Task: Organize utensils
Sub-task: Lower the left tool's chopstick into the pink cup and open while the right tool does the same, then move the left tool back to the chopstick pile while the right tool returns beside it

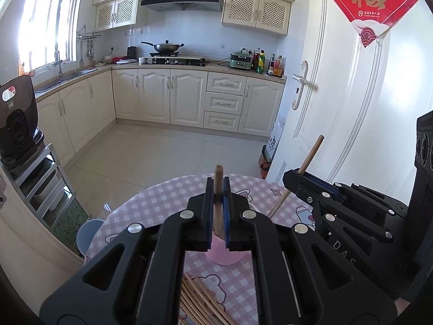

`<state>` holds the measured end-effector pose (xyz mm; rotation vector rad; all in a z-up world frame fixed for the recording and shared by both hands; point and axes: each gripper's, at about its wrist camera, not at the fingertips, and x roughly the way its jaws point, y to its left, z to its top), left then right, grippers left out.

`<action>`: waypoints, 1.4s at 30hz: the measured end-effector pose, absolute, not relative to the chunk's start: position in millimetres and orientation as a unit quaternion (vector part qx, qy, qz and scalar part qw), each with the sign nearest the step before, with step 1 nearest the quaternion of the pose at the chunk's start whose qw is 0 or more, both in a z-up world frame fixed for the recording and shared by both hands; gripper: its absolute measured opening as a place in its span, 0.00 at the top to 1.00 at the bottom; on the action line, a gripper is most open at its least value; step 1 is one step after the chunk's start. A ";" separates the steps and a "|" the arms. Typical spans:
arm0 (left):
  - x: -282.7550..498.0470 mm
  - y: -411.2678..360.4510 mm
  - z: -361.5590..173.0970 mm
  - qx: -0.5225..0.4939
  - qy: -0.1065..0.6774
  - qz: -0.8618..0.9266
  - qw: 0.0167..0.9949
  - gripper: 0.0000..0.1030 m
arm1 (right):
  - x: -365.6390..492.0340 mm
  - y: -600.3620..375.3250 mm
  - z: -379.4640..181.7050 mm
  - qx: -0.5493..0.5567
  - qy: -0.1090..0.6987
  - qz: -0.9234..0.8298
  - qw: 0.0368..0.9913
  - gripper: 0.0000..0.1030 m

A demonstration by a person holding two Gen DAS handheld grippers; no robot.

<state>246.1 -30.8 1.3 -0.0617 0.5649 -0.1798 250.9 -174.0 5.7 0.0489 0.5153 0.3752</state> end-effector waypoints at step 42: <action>158.8 23.1 -44.4 -0.059 0.307 -0.032 0.949 0.27 | 175.1 -180.3 -43.8 0.022 0.281 0.198 0.939 0.56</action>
